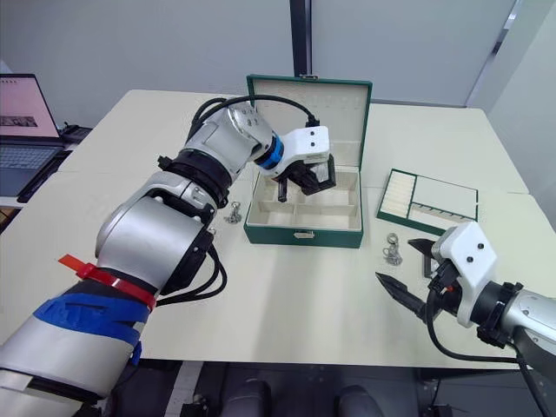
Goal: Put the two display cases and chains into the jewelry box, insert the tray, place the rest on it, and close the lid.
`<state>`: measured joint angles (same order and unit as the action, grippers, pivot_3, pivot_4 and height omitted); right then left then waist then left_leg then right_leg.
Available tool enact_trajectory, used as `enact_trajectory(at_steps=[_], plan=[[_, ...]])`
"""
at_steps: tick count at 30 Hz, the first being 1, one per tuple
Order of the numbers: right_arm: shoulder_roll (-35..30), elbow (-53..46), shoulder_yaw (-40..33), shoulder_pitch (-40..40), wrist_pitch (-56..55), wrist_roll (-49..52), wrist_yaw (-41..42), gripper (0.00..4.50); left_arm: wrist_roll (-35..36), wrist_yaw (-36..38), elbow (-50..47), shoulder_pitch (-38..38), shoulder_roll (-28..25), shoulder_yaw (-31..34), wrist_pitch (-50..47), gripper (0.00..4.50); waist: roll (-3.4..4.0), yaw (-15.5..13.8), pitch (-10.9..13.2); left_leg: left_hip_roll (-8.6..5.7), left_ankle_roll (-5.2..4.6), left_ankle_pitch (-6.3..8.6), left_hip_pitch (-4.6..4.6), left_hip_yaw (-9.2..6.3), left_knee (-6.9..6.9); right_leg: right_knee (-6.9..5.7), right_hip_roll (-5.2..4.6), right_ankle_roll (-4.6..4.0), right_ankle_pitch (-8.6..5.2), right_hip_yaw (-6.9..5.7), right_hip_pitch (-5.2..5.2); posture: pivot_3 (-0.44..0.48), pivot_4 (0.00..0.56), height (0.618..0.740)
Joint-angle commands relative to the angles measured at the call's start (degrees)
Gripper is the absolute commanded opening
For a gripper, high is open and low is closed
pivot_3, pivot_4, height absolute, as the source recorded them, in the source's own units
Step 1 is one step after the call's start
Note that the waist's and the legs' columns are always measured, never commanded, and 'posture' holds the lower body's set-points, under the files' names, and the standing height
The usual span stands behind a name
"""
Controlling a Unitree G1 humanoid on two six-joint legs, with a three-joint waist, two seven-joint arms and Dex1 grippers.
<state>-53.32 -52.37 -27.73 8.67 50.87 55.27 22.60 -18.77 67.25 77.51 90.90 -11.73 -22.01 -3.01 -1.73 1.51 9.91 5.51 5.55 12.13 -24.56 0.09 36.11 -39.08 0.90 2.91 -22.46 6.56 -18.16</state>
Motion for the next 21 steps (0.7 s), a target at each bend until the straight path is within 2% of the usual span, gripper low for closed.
enact_trajectory(at_steps=[1,21], plan=[[-0.6,-1.9,-2.1,-0.1,0.1,1.2,-0.9,4.50,-1.0,-2.6,-0.1,-0.2,0.7,0.8,1.5,0.03,0.01,0.0,0.0,0.00,0.00,0.00,0.00,0.00,0.00,0.00,0.00,0.00,0.00,0.00,0.00,0.000,0.150,0.740],[-1.8,-3.2,-3.5,0.6,1.4,5.0,-4.4,4.50,-3.4,-7.8,0.3,-2.8,2.3,1.0,5.1,0.03,0.03,-0.1,0.0,-0.02,0.02,-0.02,-0.01,0.00,0.00,-0.01,0.00,0.00,0.00,0.00,0.01,0.000,0.150,0.740]])
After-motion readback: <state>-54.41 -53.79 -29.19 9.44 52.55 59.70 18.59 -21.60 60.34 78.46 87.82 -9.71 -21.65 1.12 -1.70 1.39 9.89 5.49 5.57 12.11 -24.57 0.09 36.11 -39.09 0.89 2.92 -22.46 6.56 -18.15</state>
